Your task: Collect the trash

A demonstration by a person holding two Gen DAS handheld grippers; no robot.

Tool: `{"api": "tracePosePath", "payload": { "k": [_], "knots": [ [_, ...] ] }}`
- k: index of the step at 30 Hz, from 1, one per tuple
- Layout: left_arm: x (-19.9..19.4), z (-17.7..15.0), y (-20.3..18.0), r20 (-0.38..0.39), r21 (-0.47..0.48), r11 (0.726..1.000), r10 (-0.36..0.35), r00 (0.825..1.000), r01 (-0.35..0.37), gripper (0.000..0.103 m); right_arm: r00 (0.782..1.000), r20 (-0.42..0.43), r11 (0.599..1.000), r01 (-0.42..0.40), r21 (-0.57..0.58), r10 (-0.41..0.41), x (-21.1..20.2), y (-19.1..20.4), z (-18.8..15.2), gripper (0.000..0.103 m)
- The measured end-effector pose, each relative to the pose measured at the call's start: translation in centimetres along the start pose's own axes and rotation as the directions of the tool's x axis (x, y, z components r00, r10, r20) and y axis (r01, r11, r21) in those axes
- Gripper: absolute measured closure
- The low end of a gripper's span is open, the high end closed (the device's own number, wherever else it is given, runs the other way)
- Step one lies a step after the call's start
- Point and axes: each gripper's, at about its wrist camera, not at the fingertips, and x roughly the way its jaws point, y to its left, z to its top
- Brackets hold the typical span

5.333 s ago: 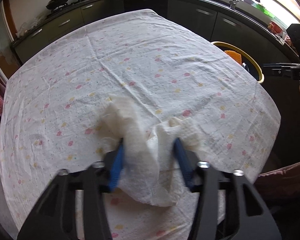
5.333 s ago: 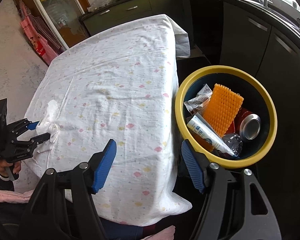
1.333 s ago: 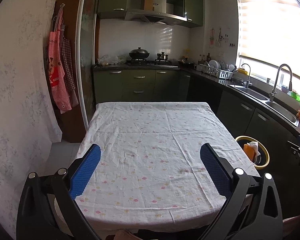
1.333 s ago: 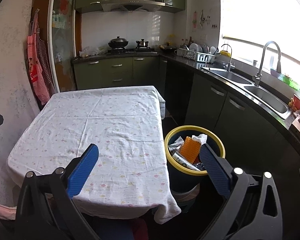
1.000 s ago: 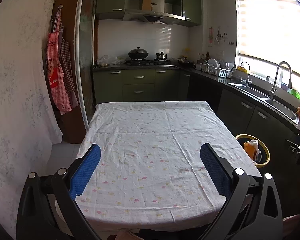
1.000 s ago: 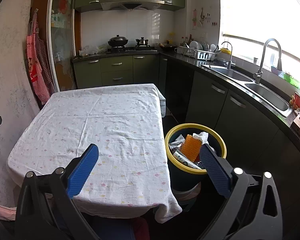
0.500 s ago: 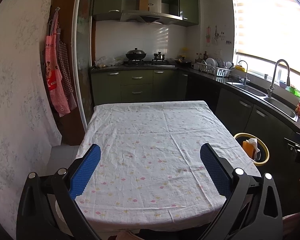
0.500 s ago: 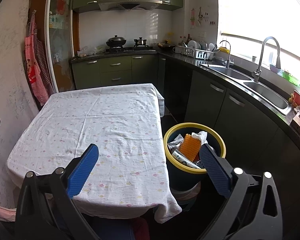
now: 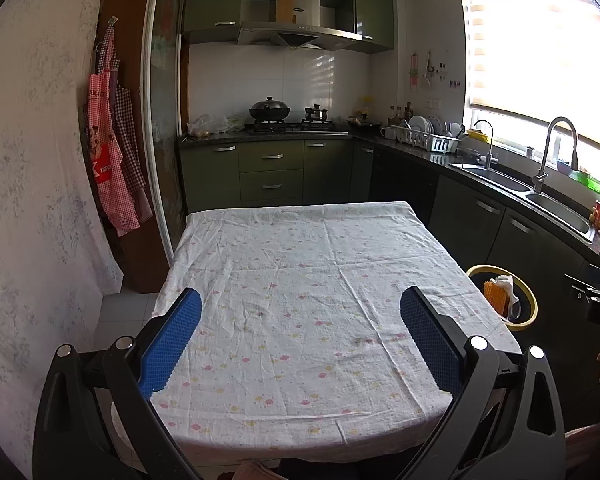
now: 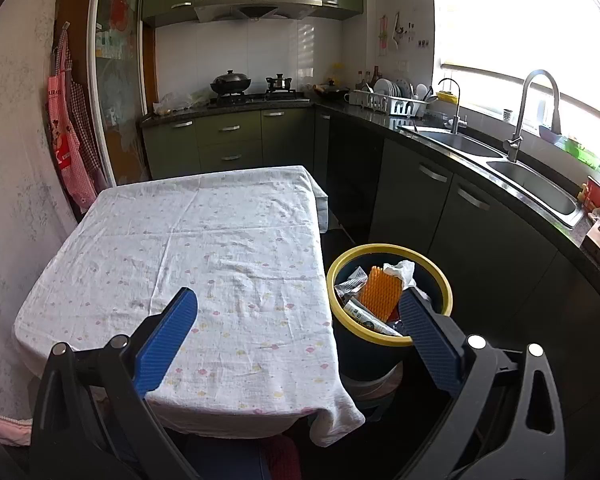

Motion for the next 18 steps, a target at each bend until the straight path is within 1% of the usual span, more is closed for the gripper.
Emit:
{"api": "tracePosePath", "payload": {
  "k": [18],
  "knots": [
    [0.00,-0.01,-0.07,-0.004,0.005,1.000,-0.004,1.000,0.004,0.005,1.000,0.000,1.000,0.001,0.001,-0.001,0.03,0.03,0.02,0.007]
  ]
}}
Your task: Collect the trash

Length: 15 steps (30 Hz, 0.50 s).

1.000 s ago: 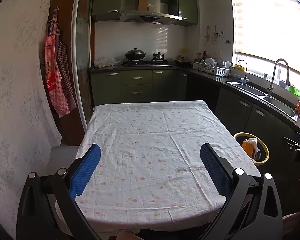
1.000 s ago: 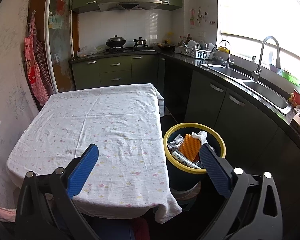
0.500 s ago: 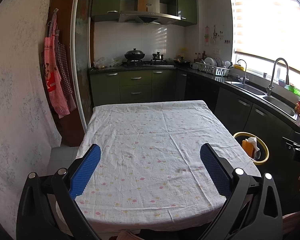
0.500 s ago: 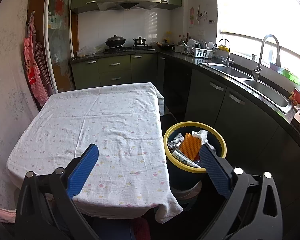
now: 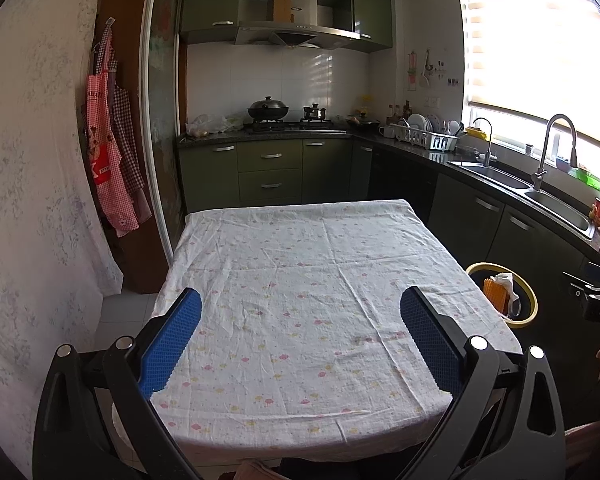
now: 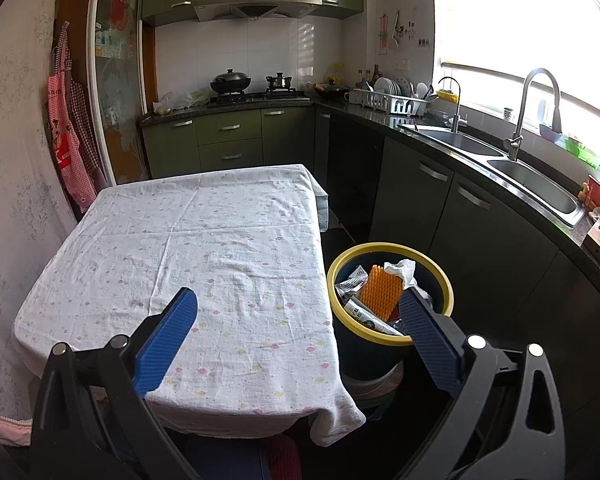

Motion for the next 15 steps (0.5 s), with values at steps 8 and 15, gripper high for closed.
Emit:
{"api": "tracePosePath", "payload": {
  "k": [8,15],
  "knots": [
    [-0.01,-0.01,0.08,-0.001,0.000,1.000,0.002,1.000,-0.002,0.005,1.000,-0.001,1.000,0.001,0.001,-0.001,0.00,0.06,0.00,0.007],
    [0.03,-0.06,0.12,-0.001,0.000,1.000,0.000,1.000,0.000,0.005,1.000,-0.002,1.000,0.002,0.001,-0.002,0.15,0.11,-0.09,0.007]
  ]
}}
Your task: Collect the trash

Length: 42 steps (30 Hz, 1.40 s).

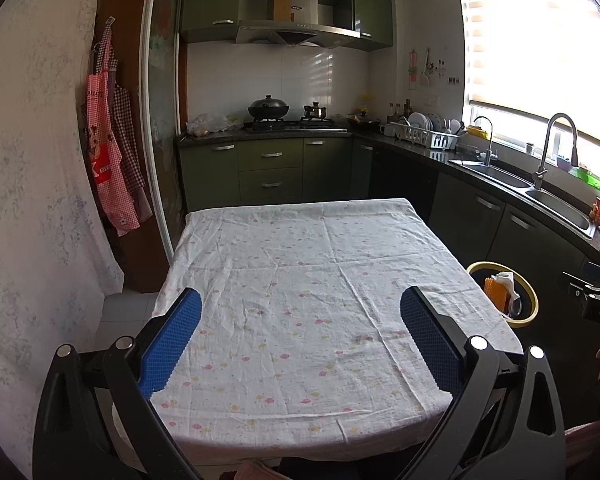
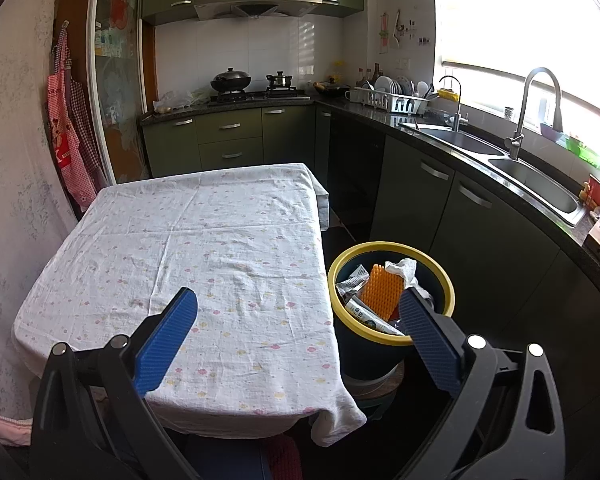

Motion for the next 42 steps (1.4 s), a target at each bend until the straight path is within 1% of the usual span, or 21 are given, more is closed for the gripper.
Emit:
{"api": "tracePosePath", "payload": {
  "k": [26,42],
  "knots": [
    [0.07,-0.21,-0.05,-0.008,0.003,1.000,-0.004,1.000,0.004,0.005,1.000,-0.015,1.000,-0.001,0.000,0.001,0.58,0.13,-0.50,0.007],
    [0.20,0.00,-0.12,-0.016,0.005,1.000,-0.020,1.000,0.021,0.005,1.000,-0.025,1.000,-0.006,-0.002,0.006,0.89,0.29,-0.79,0.007]
  ]
}}
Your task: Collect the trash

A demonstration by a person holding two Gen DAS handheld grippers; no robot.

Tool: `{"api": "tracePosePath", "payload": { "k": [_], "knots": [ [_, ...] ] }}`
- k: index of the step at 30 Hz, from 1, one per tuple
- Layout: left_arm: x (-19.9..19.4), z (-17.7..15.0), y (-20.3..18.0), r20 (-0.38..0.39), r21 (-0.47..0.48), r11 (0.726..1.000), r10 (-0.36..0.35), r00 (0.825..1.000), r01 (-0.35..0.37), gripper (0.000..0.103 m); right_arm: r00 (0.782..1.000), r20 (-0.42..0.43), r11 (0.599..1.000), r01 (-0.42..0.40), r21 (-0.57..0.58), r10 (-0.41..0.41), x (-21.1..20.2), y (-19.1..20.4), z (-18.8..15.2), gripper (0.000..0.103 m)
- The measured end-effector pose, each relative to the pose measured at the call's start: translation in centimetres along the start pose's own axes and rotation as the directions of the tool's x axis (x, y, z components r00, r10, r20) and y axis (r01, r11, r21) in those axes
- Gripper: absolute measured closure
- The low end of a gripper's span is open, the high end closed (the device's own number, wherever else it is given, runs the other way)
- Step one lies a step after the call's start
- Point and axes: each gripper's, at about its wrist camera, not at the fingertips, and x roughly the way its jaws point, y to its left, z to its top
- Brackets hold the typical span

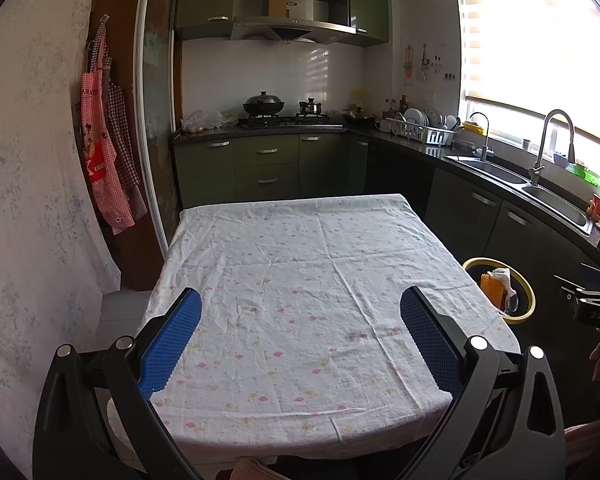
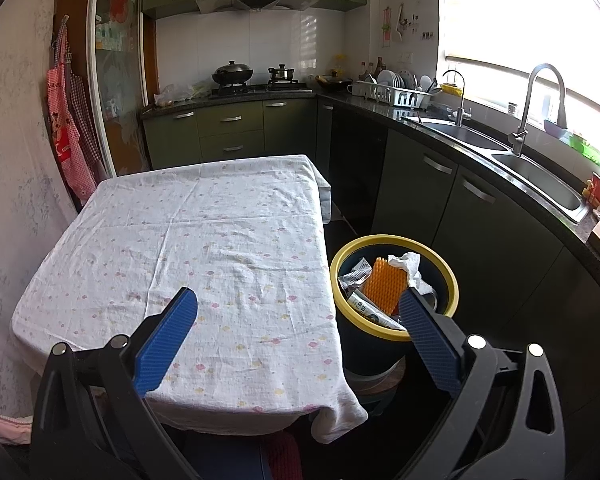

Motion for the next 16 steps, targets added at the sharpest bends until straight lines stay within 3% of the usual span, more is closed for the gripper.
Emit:
{"api": "tracePosePath", "payload": {
  "k": [5,16],
  "knots": [
    [0.0,0.1,-0.2,0.029,0.018,1.000,0.004,1.000,-0.005,0.005,1.000,-0.004,1.000,-0.007,-0.002,0.007,0.3,0.0,0.0,0.007],
    [5.6,0.8,1.7,-0.094,-0.024,1.000,0.010,0.996,-0.013,0.005,0.999,-0.043,1.000,-0.005,-0.017,0.005,2.6,0.1,0.3,0.007]
  ]
}}
